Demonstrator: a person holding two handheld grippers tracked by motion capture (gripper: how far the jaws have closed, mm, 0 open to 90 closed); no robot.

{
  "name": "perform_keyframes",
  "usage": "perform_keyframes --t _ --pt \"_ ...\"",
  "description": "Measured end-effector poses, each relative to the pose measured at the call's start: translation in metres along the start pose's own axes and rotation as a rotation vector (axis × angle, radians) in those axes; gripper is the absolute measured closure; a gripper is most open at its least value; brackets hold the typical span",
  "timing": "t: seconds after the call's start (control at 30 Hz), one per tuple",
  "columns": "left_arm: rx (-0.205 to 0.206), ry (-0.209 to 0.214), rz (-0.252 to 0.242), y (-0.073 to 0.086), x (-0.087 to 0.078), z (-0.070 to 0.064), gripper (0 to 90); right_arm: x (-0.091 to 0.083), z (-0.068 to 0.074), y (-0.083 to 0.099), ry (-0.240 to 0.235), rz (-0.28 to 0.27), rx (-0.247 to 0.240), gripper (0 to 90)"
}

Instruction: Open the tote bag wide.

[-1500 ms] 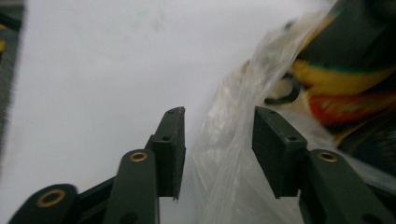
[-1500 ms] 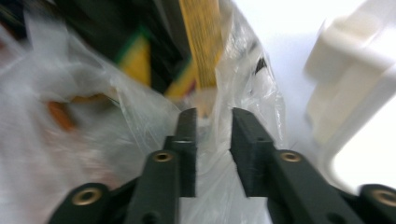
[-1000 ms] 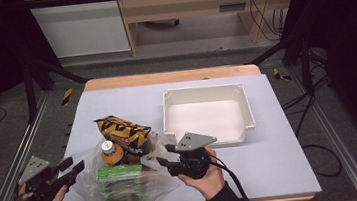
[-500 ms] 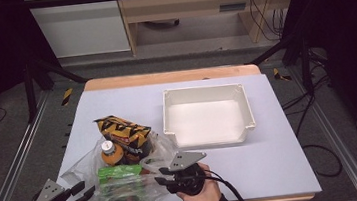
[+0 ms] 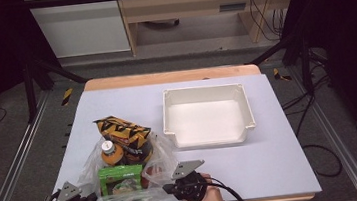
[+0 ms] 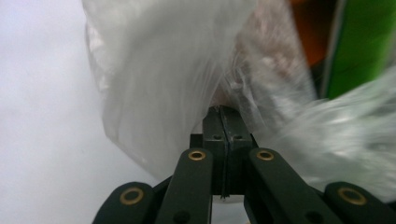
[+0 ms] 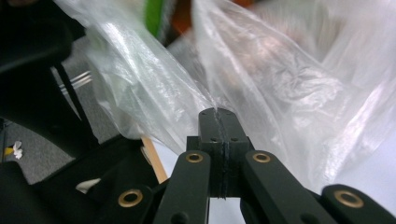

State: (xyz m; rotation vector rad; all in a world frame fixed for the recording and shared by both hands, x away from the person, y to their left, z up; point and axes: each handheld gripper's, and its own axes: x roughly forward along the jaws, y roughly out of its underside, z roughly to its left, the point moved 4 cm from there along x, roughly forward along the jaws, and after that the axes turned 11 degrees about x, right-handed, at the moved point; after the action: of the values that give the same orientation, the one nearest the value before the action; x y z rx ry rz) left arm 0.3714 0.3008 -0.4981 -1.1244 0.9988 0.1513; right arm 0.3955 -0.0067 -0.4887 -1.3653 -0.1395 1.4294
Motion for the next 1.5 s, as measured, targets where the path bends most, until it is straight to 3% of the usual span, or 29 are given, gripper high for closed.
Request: perform_keyframes --t 0.13,0.27,0.33,0.43,0.53,0.67,0.8,0.93,1.07,1.13,1.2,1.27,1.3,1.37,1.5 --pt "0.011 -0.008 0.011 0.001 0.004 -0.001 88.7 0.012 -0.006 0.008 0.044 0.012 0.023 90.0" --pt "0.000 -0.027 -0.007 0.000 0.002 0.001 82.5 0.018 -0.007 0.012 0.074 0.022 0.024 90.0" --pt "-0.036 -0.025 -0.061 -0.002 -0.003 0.004 76.2 0.015 -0.008 0.013 0.086 0.028 0.034 90.0" --pt "-0.072 -0.021 -0.130 -0.010 -0.012 0.011 73.9 0.010 -0.011 0.017 0.086 0.026 0.059 90.0" --pt "-0.068 -0.051 -0.165 -0.020 -0.017 0.018 72.6 0.011 -0.012 0.017 0.085 0.022 0.065 90.0" --pt "-0.064 -0.106 -0.130 -0.028 -0.009 0.030 72.2 0.011 -0.010 0.017 0.096 0.016 0.047 88.7" --pt "-0.057 -0.108 -0.093 -0.024 0.003 0.032 72.3 0.002 -0.008 0.017 0.081 -0.019 0.030 79.7" --pt "-0.058 -0.104 -0.085 -0.021 0.007 0.032 73.7 -0.019 -0.002 0.007 0.067 -0.111 0.030 72.2" --pt "-0.053 -0.099 -0.088 -0.021 0.008 0.031 74.8 -0.039 0.007 -0.014 0.061 -0.223 -0.011 62.8" --pt "-0.052 -0.099 -0.090 -0.021 0.008 0.032 75.1 -0.042 0.009 -0.028 0.078 -0.265 -0.029 52.9" --pt "-0.050 -0.106 -0.089 -0.020 0.007 0.032 75.5 -0.037 0.010 -0.039 0.092 -0.268 -0.047 45.1" --pt "-0.048 -0.106 -0.083 -0.018 0.008 0.033 75.8 -0.026 0.009 -0.043 0.092 -0.236 -0.059 42.6" --pt "-0.047 -0.105 -0.080 -0.017 0.009 0.033 76.0 -0.020 0.008 -0.042 0.090 -0.204 -0.059 44.6" --pt "-0.046 -0.104 -0.072 -0.015 0.011 0.033 76.3 -0.011 0.003 -0.035 0.115 -0.151 -0.081 57.5" --pt "-0.048 -0.102 -0.062 -0.011 0.013 0.033 76.7 -0.007 -0.013 -0.017 0.133 -0.093 -0.029 85.8"
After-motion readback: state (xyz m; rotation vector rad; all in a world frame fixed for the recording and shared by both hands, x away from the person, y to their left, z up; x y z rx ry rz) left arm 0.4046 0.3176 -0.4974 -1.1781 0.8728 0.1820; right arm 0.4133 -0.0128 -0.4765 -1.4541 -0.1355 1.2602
